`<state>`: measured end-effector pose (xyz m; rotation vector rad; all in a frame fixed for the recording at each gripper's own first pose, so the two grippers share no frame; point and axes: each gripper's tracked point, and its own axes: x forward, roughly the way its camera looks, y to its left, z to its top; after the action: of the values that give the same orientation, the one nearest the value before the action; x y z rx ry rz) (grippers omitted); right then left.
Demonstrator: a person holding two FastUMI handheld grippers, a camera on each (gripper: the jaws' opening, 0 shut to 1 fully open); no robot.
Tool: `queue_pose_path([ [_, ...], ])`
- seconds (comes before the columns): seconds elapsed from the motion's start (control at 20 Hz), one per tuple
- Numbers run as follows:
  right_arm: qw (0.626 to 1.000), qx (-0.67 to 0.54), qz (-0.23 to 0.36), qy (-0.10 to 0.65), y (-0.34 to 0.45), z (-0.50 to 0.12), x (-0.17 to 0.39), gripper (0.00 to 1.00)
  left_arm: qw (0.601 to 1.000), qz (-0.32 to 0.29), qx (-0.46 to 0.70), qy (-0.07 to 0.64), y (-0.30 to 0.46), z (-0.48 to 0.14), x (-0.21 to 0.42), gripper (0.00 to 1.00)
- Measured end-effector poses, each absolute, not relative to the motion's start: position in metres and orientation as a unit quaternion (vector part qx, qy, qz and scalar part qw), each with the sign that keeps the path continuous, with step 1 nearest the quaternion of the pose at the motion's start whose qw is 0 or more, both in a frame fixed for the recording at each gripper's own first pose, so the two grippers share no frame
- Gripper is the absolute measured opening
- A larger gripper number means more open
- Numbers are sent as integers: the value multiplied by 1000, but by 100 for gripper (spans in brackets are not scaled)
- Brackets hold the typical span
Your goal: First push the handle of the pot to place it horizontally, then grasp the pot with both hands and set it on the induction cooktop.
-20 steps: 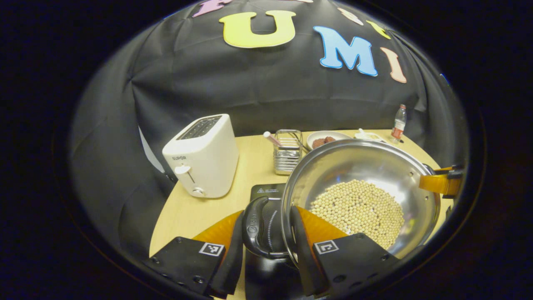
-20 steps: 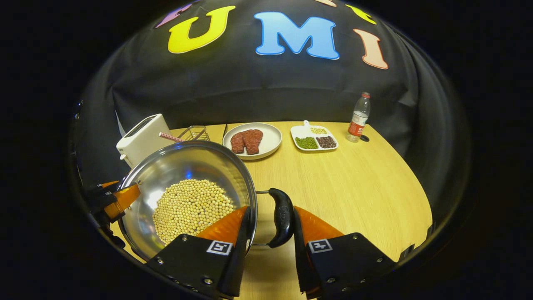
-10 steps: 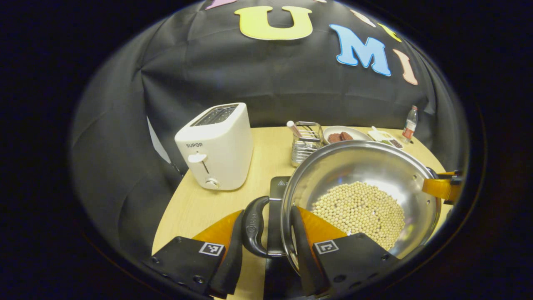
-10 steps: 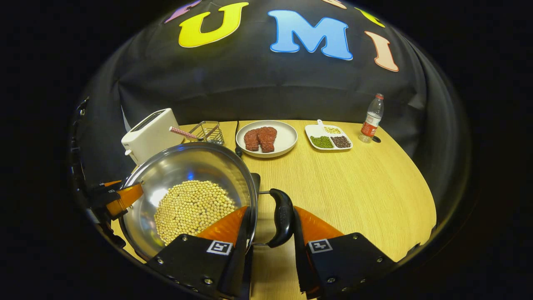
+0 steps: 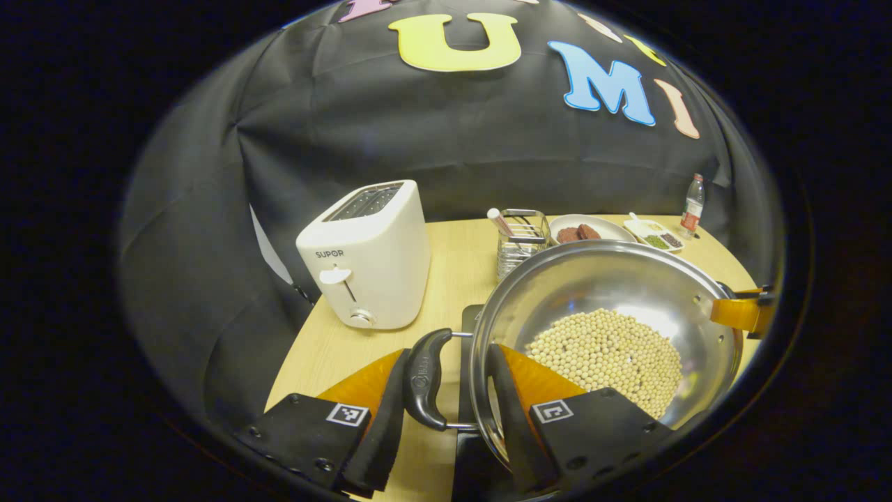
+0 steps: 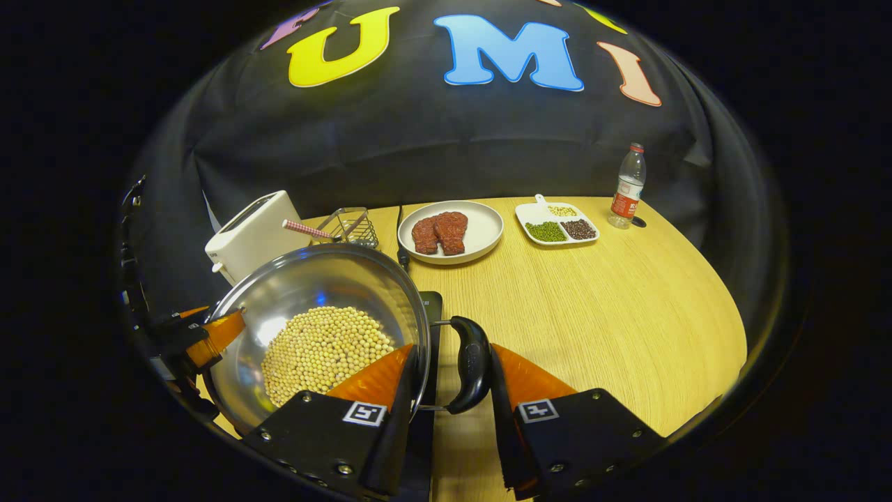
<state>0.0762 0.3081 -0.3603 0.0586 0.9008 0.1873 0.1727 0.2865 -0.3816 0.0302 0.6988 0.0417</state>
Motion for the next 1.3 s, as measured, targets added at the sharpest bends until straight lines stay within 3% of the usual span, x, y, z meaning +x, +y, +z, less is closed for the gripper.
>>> queue_pose_path([
  [0.1,902,24,94,421,301,-354,80,62,944,47,18,326,293,-372,172,76],
  [0.15,907,25,95,409,296,-348,82,65,949,61,25,307,296,-360,173,85],
  [0.25,920,30,94,379,281,-329,89,95,958,80,34,274,297,-331,174,95],
  [0.3,926,32,93,364,271,-320,93,97,961,86,38,261,293,-317,174,98],
  [0.35,933,33,92,347,259,-308,97,97,964,90,40,246,287,-300,172,91],
  [0.4,939,32,90,330,245,-296,100,97,968,90,40,231,277,-283,170,98],
  [0.55,954,21,92,286,203,-261,102,98,979,79,30,188,230,-240,169,100],
  [0.85,974,-26,87,207,116,-202,93,97,991,42,-8,127,111,-170,158,100],
  [1.3,987,-34,85,132,9,-130,72,96,998,19,-13,59,-23,-89,84,96],
])
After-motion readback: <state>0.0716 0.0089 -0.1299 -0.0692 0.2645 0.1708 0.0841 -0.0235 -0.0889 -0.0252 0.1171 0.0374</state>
